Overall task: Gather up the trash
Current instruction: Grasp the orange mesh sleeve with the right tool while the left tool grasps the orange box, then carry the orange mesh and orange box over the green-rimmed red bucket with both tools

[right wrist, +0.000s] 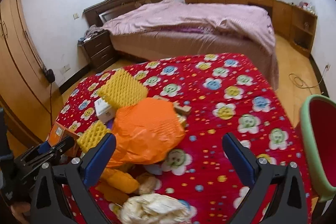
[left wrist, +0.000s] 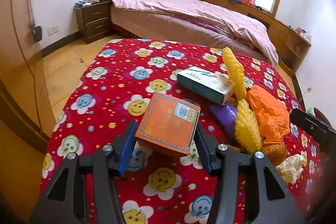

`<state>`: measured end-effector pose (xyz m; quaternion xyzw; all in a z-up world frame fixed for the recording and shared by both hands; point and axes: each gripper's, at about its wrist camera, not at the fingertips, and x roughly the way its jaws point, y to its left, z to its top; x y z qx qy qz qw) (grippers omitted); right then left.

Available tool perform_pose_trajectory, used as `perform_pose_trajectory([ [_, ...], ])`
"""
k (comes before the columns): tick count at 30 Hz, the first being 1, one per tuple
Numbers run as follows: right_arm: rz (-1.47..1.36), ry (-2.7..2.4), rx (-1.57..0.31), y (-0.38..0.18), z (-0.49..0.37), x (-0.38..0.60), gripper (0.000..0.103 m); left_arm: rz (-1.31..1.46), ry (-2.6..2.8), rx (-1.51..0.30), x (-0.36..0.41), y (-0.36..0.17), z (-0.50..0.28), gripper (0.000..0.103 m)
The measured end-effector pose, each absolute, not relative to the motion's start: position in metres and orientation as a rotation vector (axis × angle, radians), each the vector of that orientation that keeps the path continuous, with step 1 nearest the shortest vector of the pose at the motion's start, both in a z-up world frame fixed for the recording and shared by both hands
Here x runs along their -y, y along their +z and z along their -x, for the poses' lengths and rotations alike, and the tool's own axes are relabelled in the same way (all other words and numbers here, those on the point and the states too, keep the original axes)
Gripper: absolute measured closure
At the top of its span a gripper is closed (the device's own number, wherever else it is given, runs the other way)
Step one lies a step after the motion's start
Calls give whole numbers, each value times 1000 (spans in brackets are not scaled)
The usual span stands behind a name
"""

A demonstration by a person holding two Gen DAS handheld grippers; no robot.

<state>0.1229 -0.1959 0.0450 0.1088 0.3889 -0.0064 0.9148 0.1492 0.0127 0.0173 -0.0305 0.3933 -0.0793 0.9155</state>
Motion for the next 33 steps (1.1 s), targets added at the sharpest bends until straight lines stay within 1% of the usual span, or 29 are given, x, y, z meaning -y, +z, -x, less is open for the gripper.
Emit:
perform_pose_trajectory([
  [5, -188, 10, -832, 41, -137, 179, 0, 101, -185, -812, -20, 17, -150, 49],
  [8, -151, 12, -867, 35, -145, 171, 2, 98, -199, -810, -20, 16, -151, 51],
  [10, -170, 21, -902, 28, -151, 169, 18, 120, -210, -810, -21, 15, -151, 54],
  [11, -180, 23, -916, 26, -153, 170, 22, 129, -216, -810, -22, 16, -150, 54],
  [13, -210, 24, -938, 20, -156, 172, 32, 142, -226, -808, -22, 15, -150, 55],
  [14, -224, 29, -939, 19, -155, 173, 35, 145, -231, -807, -22, 15, -150, 55],
  [16, -239, 34, -930, 19, -153, 174, 48, 147, -243, -809, -21, 15, -150, 55],
  [17, -243, 33, -921, 21, -151, 175, 51, 144, -245, -810, -20, 14, -150, 56],
  [19, -253, 23, -904, 23, -147, 177, 65, 147, -242, -806, -21, 15, -149, 56],
  [20, -263, 15, -894, 25, -144, 178, 69, 155, -237, -806, -21, 16, -149, 56],
  [22, -270, 14, -878, 28, -141, 179, 82, 175, -234, -804, -24, 18, -147, 56],
  [23, -270, 10, -867, 31, -138, 179, 84, 181, -234, -802, -25, 20, -146, 56],
  [24, -271, 6, -854, 33, -136, 179, 88, 184, -233, -798, -25, 22, -144, 56],
  [25, -271, 4, -839, 37, -132, 180, 90, 185, -231, -794, -25, 23, -143, 56],
  [33, -330, 4, -733, 64, -103, 196, 93, 188, -243, -746, -22, 48, -122, 56],
])
